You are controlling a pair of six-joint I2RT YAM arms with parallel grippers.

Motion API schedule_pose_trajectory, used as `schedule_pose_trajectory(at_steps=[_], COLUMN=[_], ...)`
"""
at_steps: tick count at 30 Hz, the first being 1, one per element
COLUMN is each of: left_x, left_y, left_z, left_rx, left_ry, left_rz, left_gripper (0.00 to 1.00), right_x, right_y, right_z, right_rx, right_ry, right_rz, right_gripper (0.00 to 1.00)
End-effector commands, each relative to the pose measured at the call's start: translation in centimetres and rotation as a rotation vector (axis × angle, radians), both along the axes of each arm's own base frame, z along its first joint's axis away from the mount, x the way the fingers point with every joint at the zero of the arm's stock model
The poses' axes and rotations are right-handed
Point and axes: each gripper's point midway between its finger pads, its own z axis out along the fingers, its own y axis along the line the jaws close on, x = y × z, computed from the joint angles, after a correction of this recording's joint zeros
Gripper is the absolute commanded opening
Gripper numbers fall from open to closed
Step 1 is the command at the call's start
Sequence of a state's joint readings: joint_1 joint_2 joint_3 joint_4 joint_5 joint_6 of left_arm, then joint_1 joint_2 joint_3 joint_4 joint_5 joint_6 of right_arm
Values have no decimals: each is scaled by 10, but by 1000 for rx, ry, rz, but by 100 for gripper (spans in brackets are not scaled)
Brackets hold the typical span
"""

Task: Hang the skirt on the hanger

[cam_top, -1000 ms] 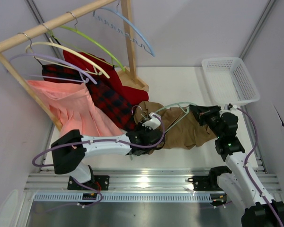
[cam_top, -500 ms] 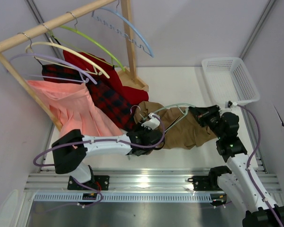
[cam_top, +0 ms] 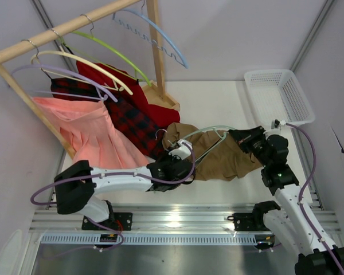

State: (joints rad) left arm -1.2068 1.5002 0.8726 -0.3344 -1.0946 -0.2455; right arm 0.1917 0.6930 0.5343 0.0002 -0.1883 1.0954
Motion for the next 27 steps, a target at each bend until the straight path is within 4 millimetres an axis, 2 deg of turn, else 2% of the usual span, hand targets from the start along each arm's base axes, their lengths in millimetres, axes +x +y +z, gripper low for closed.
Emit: schedule_pose_trajectory(at_steps=[1, 6, 19, 27], left_x=[-14, -17, -19, -20], left_y=[17, 13, -3, 4], left_z=[-23, -29, -29, -30], left_rx=[256, 264, 201, 263], left_ry=[81, 91, 93, 61], left_rz=[-86, -88, -80, -5], left_gripper=[0, 0, 0, 0], right_x=[6, 8, 9, 8], right_y=[-5, -10, -23, -23], right_z=[88, 99, 87, 88], right_rx=[112, 218, 417, 517], right_ry=[-260, -260, -178, -173], right_rz=[-37, -77, -169, -159], right_gripper=[0, 0, 0, 0])
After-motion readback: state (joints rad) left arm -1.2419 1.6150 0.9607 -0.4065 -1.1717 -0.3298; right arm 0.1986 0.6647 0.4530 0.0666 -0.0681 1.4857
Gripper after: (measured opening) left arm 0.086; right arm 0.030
